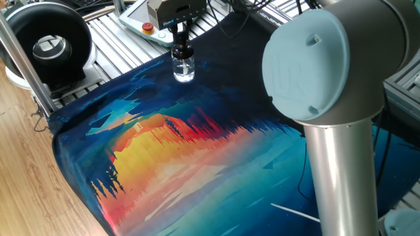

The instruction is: Screw the lid onto the jar

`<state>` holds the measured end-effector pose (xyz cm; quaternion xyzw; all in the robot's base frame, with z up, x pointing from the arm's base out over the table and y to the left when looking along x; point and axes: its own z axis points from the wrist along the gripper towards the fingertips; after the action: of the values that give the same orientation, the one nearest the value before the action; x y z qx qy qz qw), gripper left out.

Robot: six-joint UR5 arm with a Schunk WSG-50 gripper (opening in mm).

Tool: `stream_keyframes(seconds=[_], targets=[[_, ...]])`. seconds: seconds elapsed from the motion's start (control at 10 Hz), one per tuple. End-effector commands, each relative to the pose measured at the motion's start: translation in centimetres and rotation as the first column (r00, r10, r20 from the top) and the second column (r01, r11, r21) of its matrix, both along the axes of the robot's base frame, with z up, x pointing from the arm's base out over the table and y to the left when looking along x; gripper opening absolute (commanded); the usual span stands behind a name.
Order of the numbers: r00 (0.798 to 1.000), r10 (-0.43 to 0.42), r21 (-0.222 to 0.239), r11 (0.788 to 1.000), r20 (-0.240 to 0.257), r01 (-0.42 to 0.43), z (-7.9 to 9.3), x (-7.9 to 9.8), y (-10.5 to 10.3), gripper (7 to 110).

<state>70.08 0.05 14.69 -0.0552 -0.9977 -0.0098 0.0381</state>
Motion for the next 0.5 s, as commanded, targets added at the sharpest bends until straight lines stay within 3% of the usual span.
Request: stream_keyframes(seconds=[0.0, 0.4], targets=[[1.0, -0.002, 0.008, 1.0, -0.003, 0.002, 0.6, -0.87, 0.05, 7], [1.0, 0.003, 0.008, 1.0, -0.001, -0.003, 0.47, -1.04, -0.22, 7]])
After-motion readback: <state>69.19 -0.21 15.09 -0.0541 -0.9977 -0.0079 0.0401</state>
